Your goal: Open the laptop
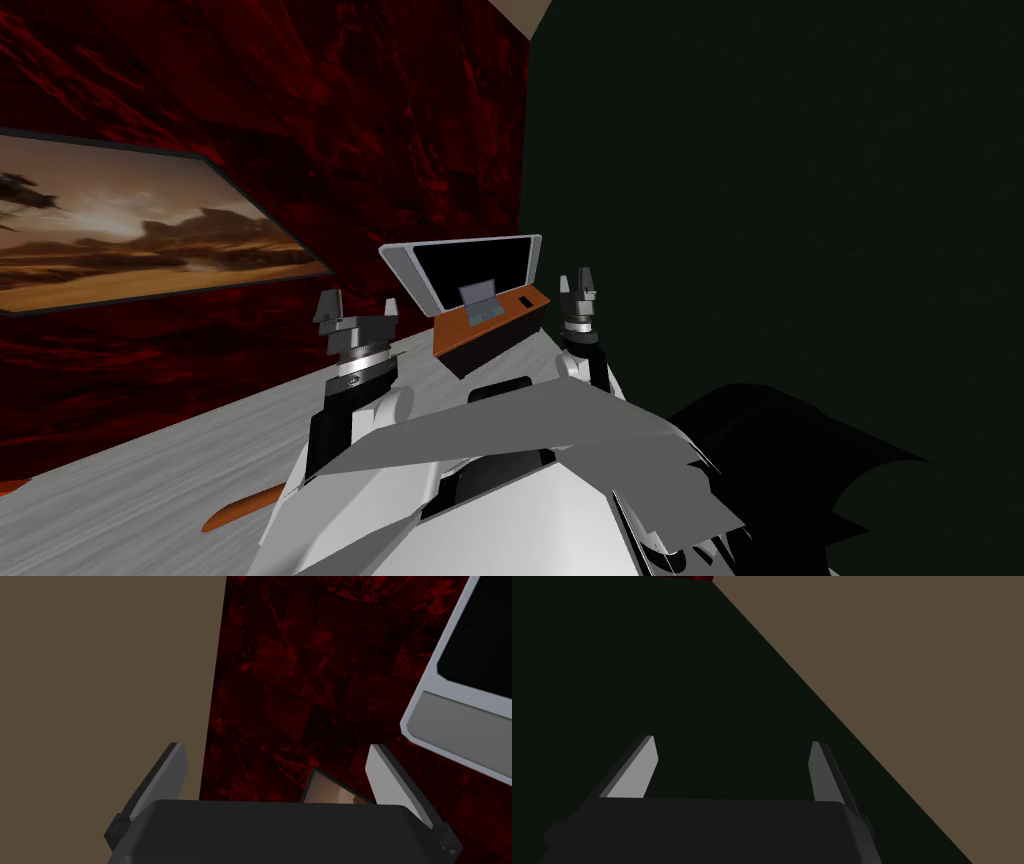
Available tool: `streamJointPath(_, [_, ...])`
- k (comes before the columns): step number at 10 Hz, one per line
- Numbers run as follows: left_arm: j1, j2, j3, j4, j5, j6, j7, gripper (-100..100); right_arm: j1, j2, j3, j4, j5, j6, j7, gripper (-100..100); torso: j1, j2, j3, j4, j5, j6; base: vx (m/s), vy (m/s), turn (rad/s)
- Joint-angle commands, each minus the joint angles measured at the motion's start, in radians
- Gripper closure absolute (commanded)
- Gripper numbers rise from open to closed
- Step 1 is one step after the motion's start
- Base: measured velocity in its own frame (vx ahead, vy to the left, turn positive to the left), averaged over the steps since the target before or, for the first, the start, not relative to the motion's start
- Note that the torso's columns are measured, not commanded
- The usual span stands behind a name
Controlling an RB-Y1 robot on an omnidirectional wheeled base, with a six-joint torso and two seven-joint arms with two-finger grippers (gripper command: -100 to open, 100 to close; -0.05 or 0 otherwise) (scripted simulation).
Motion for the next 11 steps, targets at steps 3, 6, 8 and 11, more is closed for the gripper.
streamJointPath(3, [0.0, 0.0, 0.0, 0.0, 0.0, 0.0, 0.0, 0, 0.0, 0.0, 0.0, 0.0, 0.0, 0.0, 0.0, 0, 0.0, 0.175, -0.351, 0.176, 0.0, 0.0, 0.0, 0.0, 0.0])
streamJointPath(6, [0.0, 0.0, 0.0, 0.0, 0.0, 0.0, 0.0, 0, 0.0, 0.0, 0.0, 0.0, 0.0, 0.0, 0.0, 0, 0.0, 0.396, -0.792, 0.396, 0.0, 0.0, 0.0, 0.0, 0.0])
streamJointPath(8, [0.0, 0.0, 0.0, 0.0, 0.0, 0.0, 0.0, 0, 0.0, 0.0, 0.0, 0.0, 0.0, 0.0, 0.0, 0, 0.0, 0.544, -1.087, 0.544, 0.0, 0.0, 0.0, 0.0, 0.0])
streamJointPath(11, [-0.011, 0.063, 0.013, 0.017, 0.006, 0.009, 0.004, -100, 0.0, 0.0, 0.0, 0.0, 0.0, 0.0, 0.0, 0, -0.001, 0.725, -1.451, 0.724, 0.0, 0.0, 0.013, -0.017, -0.02])
